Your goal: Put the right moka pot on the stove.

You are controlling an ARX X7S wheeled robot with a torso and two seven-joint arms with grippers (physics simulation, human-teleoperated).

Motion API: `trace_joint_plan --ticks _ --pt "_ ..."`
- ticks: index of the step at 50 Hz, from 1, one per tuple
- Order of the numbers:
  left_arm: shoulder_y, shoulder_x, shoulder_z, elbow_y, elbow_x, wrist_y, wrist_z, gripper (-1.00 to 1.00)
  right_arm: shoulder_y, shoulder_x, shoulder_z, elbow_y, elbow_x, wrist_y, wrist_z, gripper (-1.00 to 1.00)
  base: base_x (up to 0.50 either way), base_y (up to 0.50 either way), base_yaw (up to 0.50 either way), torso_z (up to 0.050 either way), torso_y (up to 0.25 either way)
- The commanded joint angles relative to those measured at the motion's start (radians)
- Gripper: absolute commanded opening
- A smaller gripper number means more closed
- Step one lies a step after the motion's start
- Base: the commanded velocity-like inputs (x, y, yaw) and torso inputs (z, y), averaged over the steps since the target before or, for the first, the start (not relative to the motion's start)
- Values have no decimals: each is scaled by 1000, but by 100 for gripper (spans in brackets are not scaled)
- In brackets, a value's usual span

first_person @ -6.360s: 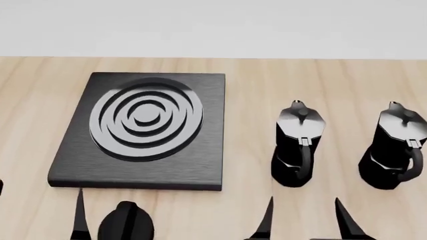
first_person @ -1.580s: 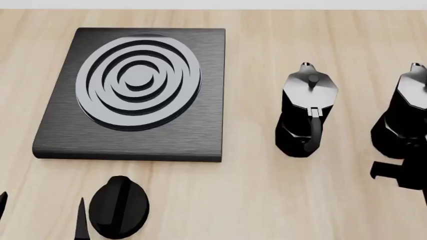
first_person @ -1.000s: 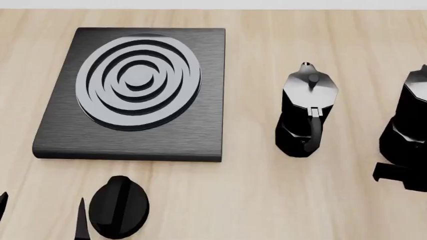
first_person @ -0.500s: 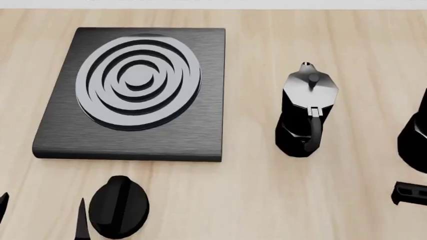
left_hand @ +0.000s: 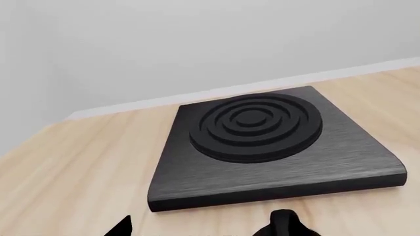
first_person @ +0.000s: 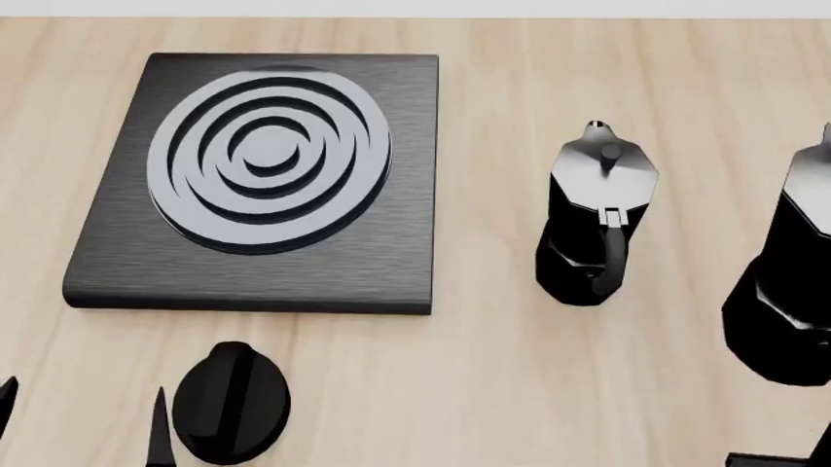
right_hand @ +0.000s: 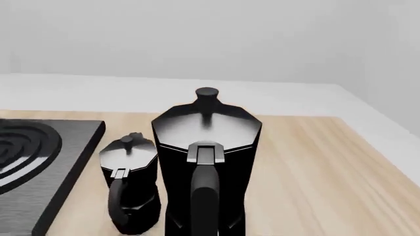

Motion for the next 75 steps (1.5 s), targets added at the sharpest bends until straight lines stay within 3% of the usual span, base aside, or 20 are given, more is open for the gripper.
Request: trace_joint_plan --ticks 1,30,46,75 --pt "-1 -2 1 1 -2 -2 -4 100 -46 -3 38 -109 9 4 -4 -100 0 0 0 0 0" --pt "-4 -9 10 -6 -3 5 -8 100 76 -45 -257 -202 -66 -6 -44 -100 0 0 0 0 1" --pt "-5 -12 11 0 -10 0 -11 100 268 -78 -432 -187 -36 44 -23 -100 0 0 0 1 1" --pt "-11 -17 20 -2 -15 -5 -13 100 645 -232 -740 53 -152 120 -116 -100 0 0 0 0 1"
